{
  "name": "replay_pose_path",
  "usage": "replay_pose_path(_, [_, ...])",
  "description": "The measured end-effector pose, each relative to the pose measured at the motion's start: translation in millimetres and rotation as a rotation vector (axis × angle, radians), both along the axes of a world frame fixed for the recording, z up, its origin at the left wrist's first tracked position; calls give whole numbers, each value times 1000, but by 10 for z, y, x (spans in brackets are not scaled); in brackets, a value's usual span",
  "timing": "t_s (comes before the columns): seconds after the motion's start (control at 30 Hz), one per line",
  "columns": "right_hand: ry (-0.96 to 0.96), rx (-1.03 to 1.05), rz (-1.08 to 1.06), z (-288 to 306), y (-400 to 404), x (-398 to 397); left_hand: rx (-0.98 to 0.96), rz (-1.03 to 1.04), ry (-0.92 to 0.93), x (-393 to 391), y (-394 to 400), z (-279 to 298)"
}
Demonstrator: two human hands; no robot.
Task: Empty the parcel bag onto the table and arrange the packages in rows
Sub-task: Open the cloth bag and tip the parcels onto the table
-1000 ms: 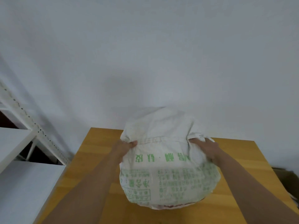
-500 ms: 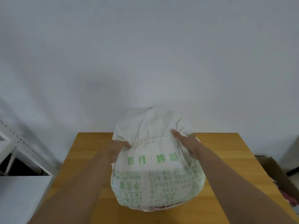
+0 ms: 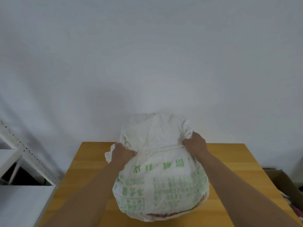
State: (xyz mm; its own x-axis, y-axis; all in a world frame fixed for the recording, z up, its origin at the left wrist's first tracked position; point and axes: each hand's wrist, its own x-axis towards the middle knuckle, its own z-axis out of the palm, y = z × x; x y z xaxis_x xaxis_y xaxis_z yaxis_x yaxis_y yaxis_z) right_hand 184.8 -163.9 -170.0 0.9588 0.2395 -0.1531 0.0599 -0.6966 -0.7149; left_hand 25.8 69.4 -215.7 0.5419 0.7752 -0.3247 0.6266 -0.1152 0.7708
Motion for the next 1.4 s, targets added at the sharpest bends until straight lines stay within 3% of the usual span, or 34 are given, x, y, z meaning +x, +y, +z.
replay_pose_path(0.1, [-174, -15, -13, 199, 19, -6, 53, 32, -81, -14, 64, 118])
replay_pose_path(0.17, [-255, -24, -45, 303, 24, -12, -37, 56, -110, -34, 143, 209])
replay_pose_path(0.27, [-193, -10, -1, 344, 35, 34, -294, 78, -135, -54, 275, 293])
replay_pose_path(0.33, [-166, 49, 56, 405, 35, 35, -364, 103, -149, -87, 234, 305])
replay_pose_path(0.47, [-367, 223, 23, 409, 23, -33, -77, 265, -204, -102, 74, 207])
replay_pose_path(0.6, [-411, 101, 77, 371, 192, -148, 68, 170, -115, -162, -98, 184])
replay_pose_path(0.67, [-529, 206, 72, 465, 284, -221, 219, 194, -160, -156, -137, 206])
replay_pose_path(0.73, [-672, 245, 103, 510, 342, -284, 231, 121, -166, -132, -84, 248])
replay_pose_path(0.8, [-626, 180, 147, 468, 359, -293, 221, 31, -105, -151, -15, 265])
replay_pose_path(0.87, [-603, 203, 126, 514, 334, -270, 329, 36, -119, -191, -32, 300])
replay_pose_path(0.97, [-775, 329, 147, 574, 289, -326, 442, 67, -225, -234, -134, 301])
replay_pose_path(1.07, [-706, 246, 229, 437, 309, -338, 392, 10, -182, -231, -132, 253])
replay_pose_path(1.13, [-632, 272, 161, 455, 267, -328, 420, 98, -265, -249, -203, 292])
replay_pose_path(1.23, [-714, 371, 146, 507, 169, -389, 466, 80, -344, -274, -313, 244])
replay_pose_path(1.33, [-661, 330, 226, 431, 147, -456, 332, 27, -259, -252, -321, 189])
replay_pose_path(1.4, [-631, 393, 163, 473, 144, -477, 307, 79, -346, -225, -360, 220])
